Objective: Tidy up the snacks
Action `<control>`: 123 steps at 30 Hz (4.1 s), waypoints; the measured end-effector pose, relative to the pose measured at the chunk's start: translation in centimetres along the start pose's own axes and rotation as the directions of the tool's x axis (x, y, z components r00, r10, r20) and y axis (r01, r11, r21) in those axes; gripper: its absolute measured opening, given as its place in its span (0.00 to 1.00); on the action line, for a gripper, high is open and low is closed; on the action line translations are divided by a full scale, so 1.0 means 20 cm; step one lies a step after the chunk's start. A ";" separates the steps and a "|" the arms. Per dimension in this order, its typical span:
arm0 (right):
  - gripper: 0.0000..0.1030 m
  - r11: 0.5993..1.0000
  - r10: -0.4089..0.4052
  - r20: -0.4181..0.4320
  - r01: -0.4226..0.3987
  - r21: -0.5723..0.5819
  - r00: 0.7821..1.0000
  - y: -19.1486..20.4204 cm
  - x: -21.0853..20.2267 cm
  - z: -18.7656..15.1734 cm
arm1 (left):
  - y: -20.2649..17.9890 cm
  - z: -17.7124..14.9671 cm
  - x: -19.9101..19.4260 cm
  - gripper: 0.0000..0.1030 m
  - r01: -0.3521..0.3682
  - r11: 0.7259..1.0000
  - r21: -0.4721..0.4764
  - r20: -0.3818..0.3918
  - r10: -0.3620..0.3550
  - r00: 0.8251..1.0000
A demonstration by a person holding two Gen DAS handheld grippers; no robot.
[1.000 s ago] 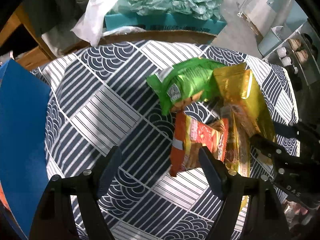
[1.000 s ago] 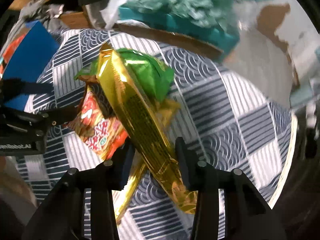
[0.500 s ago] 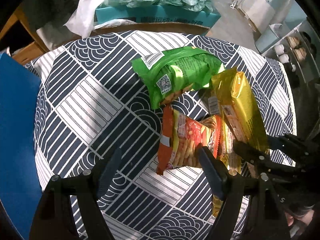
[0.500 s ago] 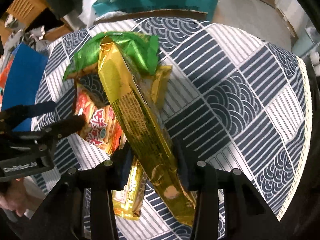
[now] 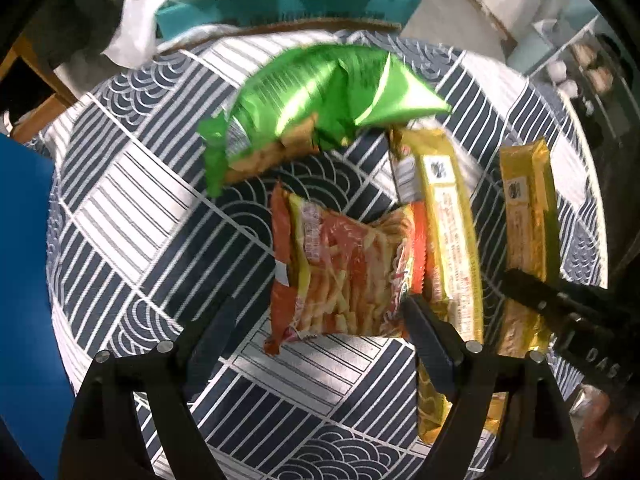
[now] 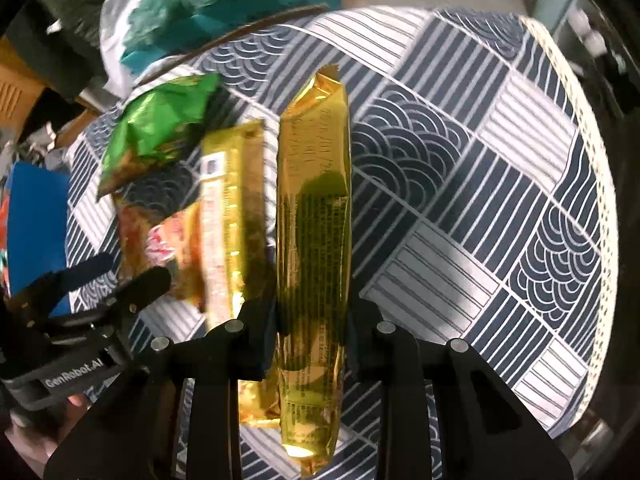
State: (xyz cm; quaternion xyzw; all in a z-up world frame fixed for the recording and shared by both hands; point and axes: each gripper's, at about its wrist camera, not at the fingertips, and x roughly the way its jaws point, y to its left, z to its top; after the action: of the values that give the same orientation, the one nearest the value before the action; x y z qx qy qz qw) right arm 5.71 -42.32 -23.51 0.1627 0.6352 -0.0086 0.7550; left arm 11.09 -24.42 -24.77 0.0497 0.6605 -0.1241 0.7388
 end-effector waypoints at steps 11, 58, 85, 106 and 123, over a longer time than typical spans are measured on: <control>0.30 0.998 -0.051 -0.005 0.051 -0.021 0.999 0.03 0.08 -0.02 | 0.08 0.04 0.09 0.89 0.076 0.994 -0.075 0.006 -0.076 0.997; 0.25 0.969 0.001 0.193 0.046 -0.241 0.981 0.80 -0.40 -0.13 | 0.61 -0.24 -0.74 0.49 -0.057 0.997 -0.054 0.255 0.069 0.965; 0.26 0.885 0.153 0.075 -0.103 -0.455 0.985 1.91 -0.28 -0.16 | 1.46 -0.49 -0.93 0.49 -0.106 0.953 -0.285 0.270 0.186 0.945; 0.26 0.867 0.147 -0.038 -0.148 -0.476 0.988 2.35 0.00 -0.20 | 1.83 -0.62 -0.83 0.51 -0.072 0.915 -0.397 0.227 0.174 0.958; 0.59 0.864 0.153 0.065 -0.102 -0.493 0.986 2.30 -0.17 -0.19 | 1.81 -0.67 -0.96 0.77 0.000 0.899 -0.437 0.279 0.136 0.951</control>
State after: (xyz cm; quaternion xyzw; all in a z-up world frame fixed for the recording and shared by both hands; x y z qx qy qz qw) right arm 11.61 1.58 -10.03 0.0080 0.5655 0.1936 0.8017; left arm 5.32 15.86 -10.66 -0.1114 0.5485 0.0454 0.8275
